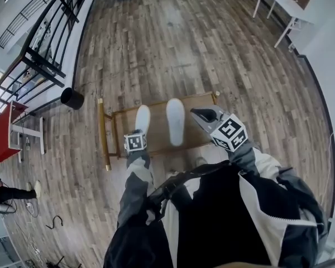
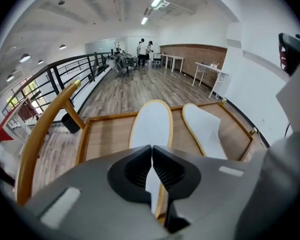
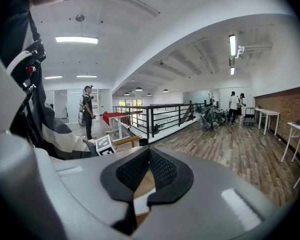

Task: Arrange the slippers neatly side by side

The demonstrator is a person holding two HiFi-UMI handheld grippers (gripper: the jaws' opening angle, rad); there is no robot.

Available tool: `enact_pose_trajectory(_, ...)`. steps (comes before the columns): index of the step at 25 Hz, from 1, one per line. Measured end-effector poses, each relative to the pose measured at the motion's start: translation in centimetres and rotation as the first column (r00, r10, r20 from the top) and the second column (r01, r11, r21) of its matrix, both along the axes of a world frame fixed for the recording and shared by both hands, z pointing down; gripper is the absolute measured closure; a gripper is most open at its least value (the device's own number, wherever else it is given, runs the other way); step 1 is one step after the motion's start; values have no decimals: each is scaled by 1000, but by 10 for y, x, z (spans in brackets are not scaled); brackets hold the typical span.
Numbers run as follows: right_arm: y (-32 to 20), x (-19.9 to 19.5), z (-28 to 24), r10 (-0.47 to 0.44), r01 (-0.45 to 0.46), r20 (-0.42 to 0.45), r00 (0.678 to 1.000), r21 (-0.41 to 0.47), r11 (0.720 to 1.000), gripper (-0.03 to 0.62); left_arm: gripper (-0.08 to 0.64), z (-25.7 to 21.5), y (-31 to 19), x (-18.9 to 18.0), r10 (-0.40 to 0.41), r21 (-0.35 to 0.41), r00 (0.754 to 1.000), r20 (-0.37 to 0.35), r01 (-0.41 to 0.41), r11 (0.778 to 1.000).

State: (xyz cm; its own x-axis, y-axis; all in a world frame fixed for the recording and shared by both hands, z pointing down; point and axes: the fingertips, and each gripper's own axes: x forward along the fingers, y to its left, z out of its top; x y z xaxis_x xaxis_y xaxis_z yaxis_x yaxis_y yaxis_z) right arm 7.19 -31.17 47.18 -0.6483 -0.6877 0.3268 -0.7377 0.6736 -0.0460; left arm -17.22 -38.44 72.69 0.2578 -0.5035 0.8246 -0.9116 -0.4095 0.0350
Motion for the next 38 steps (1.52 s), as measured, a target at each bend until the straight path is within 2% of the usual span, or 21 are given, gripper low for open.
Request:
enact_pose_trajectory(4, -1, -5, -1, -24, 24, 5, 1000, 5, 1000, 588, 534, -41, -7, 18, -17, 110, 995, -97, 27, 994)
enact_pose_trajectory(7, -3, -9, -2, -41, 41, 6, 999, 11, 999, 587, 534, -83, -10, 36, -7, 210, 985, -174, 44, 977)
enact_pose_trajectory(12, -8, -16, -1, -65, 65, 17, 998, 15, 998, 587, 534, -152, -4, 57, 30, 361, 954, -298, 83, 929)
enact_pose_trajectory(16, -9, -25, -3, -90, 90, 25, 996, 20, 996, 587, 534, -200, 9, 67, 74, 456, 935, -348, 100, 884)
enact_pose_trajectory(18, -10, -28, -5, -99, 98, 28, 995, 20, 995, 588, 534, -221, 16, 71, 100, 493, 928, -359, 97, 864)
enact_pose_trajectory(22, -12, -33, -6, -112, 111, 38, 993, 29, 993, 587, 534, -252, 32, 77, 150, 564, 930, -337, 71, 823)
enact_pose_trajectory(27, -15, -38, -9, -124, 121, 53, 991, 43, 992, 587, 534, -279, 40, 73, 181, 611, 925, -335, 67, 789)
enact_pose_trajectory(31, -15, -43, -6, -130, 128, 56, 990, 40, 991, 587, 534, -289, 42, 67, 185, 623, 921, -342, 75, 779)
enact_pose_trajectory(38, -12, -43, -4, -133, 131, 58, 989, 40, 991, 588, 534, -286, 43, 62, 170, 624, 930, -326, 76, 778)
